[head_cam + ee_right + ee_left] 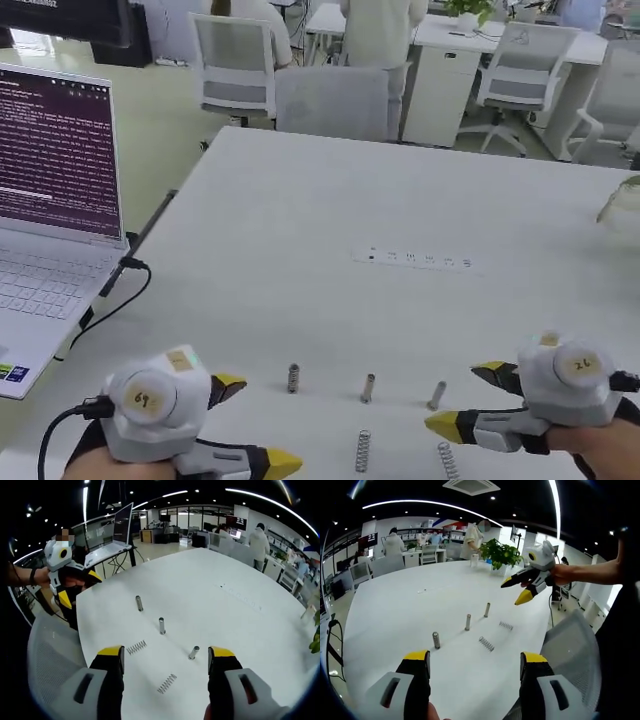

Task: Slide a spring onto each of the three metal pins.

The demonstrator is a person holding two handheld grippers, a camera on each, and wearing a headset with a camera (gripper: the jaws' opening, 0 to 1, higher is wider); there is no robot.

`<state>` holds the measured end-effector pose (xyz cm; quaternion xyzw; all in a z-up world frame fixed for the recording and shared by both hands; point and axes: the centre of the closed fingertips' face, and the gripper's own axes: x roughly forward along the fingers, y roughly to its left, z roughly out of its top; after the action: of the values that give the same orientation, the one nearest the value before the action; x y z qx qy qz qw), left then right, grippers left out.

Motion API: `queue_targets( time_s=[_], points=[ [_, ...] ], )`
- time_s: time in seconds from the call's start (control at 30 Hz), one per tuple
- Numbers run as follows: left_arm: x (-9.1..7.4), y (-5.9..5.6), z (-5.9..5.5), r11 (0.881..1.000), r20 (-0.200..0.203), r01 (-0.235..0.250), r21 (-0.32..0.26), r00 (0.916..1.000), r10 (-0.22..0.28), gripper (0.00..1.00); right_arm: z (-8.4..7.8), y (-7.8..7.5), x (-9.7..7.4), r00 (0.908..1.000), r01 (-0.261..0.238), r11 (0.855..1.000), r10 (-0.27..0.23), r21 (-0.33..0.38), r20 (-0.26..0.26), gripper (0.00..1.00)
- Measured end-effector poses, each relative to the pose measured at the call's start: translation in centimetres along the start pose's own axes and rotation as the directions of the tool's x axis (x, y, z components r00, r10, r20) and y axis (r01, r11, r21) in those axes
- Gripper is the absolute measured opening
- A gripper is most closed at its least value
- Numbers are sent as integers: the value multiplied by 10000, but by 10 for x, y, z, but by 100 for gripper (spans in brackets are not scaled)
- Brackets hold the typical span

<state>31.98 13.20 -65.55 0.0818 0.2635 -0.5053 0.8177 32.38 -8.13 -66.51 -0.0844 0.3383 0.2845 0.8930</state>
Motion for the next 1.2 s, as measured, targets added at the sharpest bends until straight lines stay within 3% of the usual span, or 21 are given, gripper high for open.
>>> queue_targets(
  time_s=[0.23, 0.7, 1.2],
  points=[
    [0, -1, -2, 10000, 0, 0, -35, 10000, 0, 70, -8, 0, -16, 9990, 168, 9985, -189, 530, 408, 70],
    [5, -4, 2, 9999, -14, 133, 16, 9999, -133, 70, -35, 6, -49, 9963, 429, 9902, -522, 1326, 675, 74],
    [10, -6, 2, 9999, -7, 139, -34, 9999, -139, 70, -62, 22, -60, 9965, 394, 9783, -536, 2035, 648, 76]
  ],
)
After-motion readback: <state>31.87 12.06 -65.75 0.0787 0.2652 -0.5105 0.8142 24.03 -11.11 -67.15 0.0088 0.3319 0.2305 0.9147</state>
